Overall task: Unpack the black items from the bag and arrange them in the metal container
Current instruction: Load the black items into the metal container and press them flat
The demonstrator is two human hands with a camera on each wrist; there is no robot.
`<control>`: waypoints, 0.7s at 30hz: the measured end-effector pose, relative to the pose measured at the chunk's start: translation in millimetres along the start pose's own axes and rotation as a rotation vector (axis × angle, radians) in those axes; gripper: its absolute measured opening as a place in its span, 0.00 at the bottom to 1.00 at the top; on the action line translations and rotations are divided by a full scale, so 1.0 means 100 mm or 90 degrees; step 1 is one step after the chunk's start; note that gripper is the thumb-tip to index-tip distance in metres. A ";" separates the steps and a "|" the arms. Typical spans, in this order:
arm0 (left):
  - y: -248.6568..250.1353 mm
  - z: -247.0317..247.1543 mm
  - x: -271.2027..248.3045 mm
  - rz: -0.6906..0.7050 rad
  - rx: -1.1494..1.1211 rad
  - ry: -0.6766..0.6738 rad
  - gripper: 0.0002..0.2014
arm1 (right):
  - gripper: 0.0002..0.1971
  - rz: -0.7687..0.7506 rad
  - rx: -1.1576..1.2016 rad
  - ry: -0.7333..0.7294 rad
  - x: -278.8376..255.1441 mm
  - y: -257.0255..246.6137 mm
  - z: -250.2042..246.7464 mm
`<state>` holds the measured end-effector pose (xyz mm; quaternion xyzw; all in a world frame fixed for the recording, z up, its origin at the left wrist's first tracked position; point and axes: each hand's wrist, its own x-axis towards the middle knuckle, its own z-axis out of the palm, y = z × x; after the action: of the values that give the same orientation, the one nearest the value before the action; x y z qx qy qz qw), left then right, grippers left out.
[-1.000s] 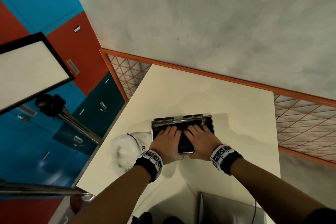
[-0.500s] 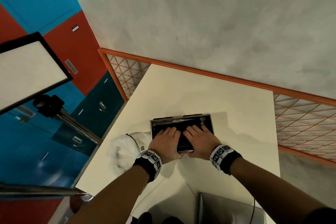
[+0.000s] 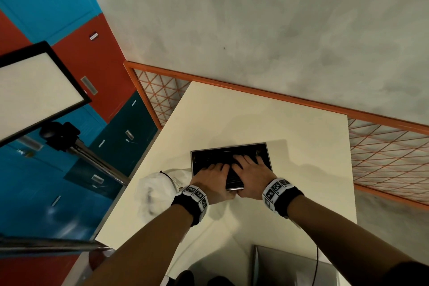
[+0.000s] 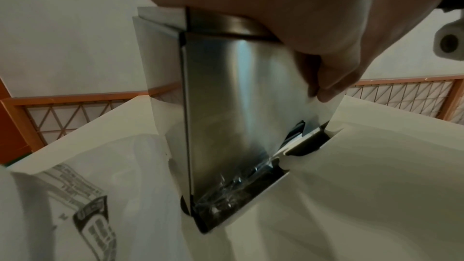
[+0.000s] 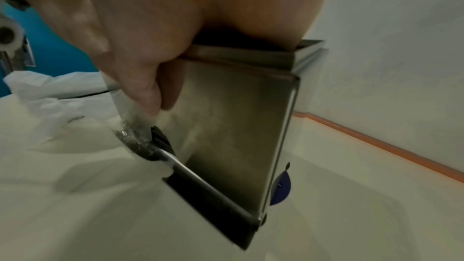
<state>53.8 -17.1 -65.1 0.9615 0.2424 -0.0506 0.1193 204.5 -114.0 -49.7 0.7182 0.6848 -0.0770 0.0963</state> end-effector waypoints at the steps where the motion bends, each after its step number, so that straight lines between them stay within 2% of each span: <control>1: 0.00 -0.01 0.02 -0.005 -0.008 -0.003 0.35 | 0.39 -0.002 -0.006 0.009 0.00 0.00 0.00; 6: -0.02 0.01 0.06 -0.017 -0.026 -0.011 0.34 | 0.35 0.001 -0.002 0.012 0.04 0.01 0.04; 14: -0.05 0.05 0.08 -0.022 -0.024 -0.016 0.41 | 0.42 0.033 0.063 -0.072 0.15 0.03 0.00; 21: -0.03 0.04 0.06 0.001 0.020 0.006 0.38 | 0.40 0.026 0.069 -0.044 0.11 0.04 0.04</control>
<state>57.1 -12.7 -70.6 0.9636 0.2416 -0.0497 0.1031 209.1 -104.5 -56.3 0.7330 0.6612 -0.1371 0.0825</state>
